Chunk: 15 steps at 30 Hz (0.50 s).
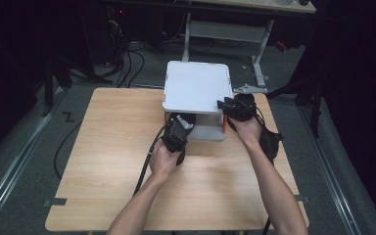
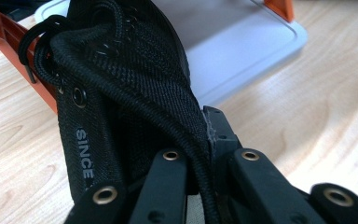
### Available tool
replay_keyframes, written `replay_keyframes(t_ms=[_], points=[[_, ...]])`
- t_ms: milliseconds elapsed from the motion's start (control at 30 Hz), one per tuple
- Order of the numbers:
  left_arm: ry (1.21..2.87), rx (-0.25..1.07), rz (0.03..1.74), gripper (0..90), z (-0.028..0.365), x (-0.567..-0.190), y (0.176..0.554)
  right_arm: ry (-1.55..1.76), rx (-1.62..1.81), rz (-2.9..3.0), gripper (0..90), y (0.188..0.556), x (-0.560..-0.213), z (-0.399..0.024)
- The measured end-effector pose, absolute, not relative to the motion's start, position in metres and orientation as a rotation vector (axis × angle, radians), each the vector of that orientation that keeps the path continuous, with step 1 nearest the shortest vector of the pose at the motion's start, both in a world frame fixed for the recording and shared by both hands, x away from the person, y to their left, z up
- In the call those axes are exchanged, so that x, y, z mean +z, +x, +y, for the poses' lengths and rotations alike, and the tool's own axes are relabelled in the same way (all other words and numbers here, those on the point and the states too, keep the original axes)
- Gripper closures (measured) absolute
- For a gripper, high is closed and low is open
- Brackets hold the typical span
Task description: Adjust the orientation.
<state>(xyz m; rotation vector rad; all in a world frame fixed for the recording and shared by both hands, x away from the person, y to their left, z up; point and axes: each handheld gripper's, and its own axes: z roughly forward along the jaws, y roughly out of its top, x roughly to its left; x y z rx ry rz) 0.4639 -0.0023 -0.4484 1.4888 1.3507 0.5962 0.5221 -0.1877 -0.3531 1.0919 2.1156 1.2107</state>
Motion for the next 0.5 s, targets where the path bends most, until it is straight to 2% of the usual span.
replay_keyframes(t_ms=[400, 500], points=[[1.489, 0.616, 1.351, 83.7, -0.007, -0.457, 0.481, 1.079, 1.210, 2.117, 62.2, 0.522, -0.354, -0.187], [1.490, 0.625, 1.341, 79.7, -0.009, -0.456, 0.481, 1.077, 1.209, 2.118, 62.3, 0.522, -0.354, -0.187]])
